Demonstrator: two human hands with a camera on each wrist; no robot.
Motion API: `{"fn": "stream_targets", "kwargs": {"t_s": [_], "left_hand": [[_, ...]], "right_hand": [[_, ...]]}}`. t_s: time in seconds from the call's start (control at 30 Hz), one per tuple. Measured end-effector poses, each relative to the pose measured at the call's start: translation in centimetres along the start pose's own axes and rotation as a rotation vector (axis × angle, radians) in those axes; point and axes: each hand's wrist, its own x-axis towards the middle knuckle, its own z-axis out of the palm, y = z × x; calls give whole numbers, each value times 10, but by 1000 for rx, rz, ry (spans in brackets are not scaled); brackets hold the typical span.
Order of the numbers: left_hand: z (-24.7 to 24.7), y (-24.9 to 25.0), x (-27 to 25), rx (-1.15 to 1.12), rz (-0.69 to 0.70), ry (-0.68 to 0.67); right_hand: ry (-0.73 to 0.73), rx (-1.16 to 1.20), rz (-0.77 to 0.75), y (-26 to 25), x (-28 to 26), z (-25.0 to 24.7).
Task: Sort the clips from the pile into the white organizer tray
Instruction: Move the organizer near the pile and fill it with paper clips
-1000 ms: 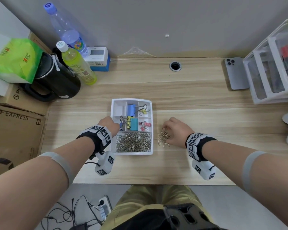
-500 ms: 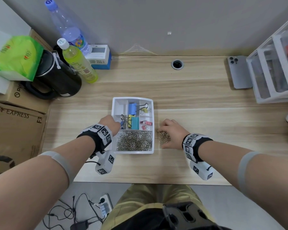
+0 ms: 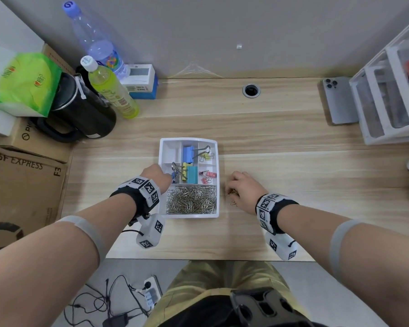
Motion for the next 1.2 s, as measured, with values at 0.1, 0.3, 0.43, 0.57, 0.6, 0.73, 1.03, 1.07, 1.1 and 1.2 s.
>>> {"fn": "stream_targets", "kwargs": {"t_s": [0.1, 0.3, 0.43, 0.57, 0.6, 0.73, 1.03, 1.07, 1.1, 1.2], "left_hand": [[1, -1, 0, -5, -1, 4], [2, -2, 1, 11, 5, 5], [4, -4, 2, 4, 6, 22], [5, -5, 3, -1, 11, 20], [5, -5, 3, -1, 11, 19], [5, -4, 3, 3, 11, 19], [6, -4, 3, 5, -2, 19], [6, -4, 3, 4, -3, 19], [6, -5, 2, 2, -4, 17], [6, -4, 1, 1, -3, 14]], "right_hand": [[9, -10, -19, 1, -2, -5], [-105, -118, -58, 7, -6, -16], [-113, -76, -80, 10, -3, -16], [-88, -17, -87, 9, -3, -10], [-75, -7, -88, 8, -3, -7], [-50, -2, -79, 6, -3, -5], [-77, -43, -55, 1, -5, -14], [-87, -53, -50, 1, -4, -15], [-98, -56, -41, 0, -3, -15], [-132, -42, 6, -3, 0, -17]]}}
